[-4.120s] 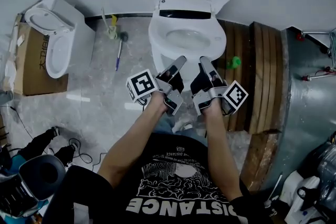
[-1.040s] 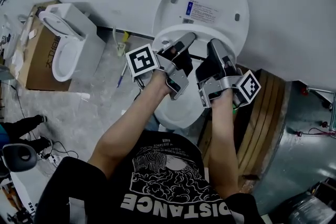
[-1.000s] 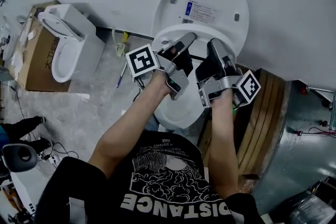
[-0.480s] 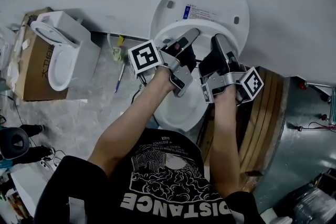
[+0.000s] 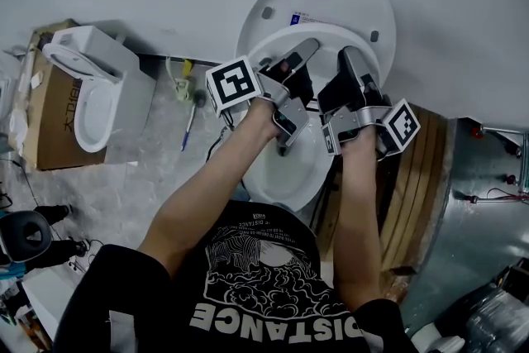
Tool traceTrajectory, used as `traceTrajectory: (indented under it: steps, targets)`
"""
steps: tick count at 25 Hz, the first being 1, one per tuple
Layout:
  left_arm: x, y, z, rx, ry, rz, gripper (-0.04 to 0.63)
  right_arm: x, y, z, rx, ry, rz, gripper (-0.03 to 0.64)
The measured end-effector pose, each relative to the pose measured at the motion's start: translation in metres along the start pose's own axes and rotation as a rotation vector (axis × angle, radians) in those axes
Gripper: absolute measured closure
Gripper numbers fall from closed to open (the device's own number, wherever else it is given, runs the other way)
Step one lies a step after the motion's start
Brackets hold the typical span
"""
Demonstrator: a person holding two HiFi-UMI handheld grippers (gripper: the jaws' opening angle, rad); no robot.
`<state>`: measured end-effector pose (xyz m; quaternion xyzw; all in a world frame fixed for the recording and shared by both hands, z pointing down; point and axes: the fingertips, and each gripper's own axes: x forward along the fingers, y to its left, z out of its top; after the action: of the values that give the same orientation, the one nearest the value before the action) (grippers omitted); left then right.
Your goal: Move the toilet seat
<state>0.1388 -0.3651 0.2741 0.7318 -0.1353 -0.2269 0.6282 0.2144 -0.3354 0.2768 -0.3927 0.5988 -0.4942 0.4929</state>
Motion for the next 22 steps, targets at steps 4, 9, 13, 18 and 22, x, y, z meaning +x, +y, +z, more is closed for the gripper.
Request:
traceTrajectory:
  steps: [4,9,13,18,22]
  targets:
    - [0.029,0.008,0.026,-0.015,-0.002,0.003,0.522,0.034,-0.010,0.021,0.004,-0.007,-0.022,0.537]
    - [0.051,0.016,0.048,-0.014,-0.011,0.020,0.523,0.061,-0.016,0.038,0.007,-0.014,-0.033,0.541]
    - [0.053,0.016,0.046,-0.023,0.001,0.014,0.523,0.059,-0.017,0.040,-0.018,-0.016,-0.035,0.545]
    - [0.052,0.011,0.046,-0.007,-0.003,-0.001,0.525,0.058,-0.012,0.040,-0.059,-0.017,-0.039,0.546]
    - [0.054,0.014,0.046,-0.017,-0.002,-0.015,0.525,0.057,-0.016,0.043,-0.054,-0.025,-0.032,0.546]
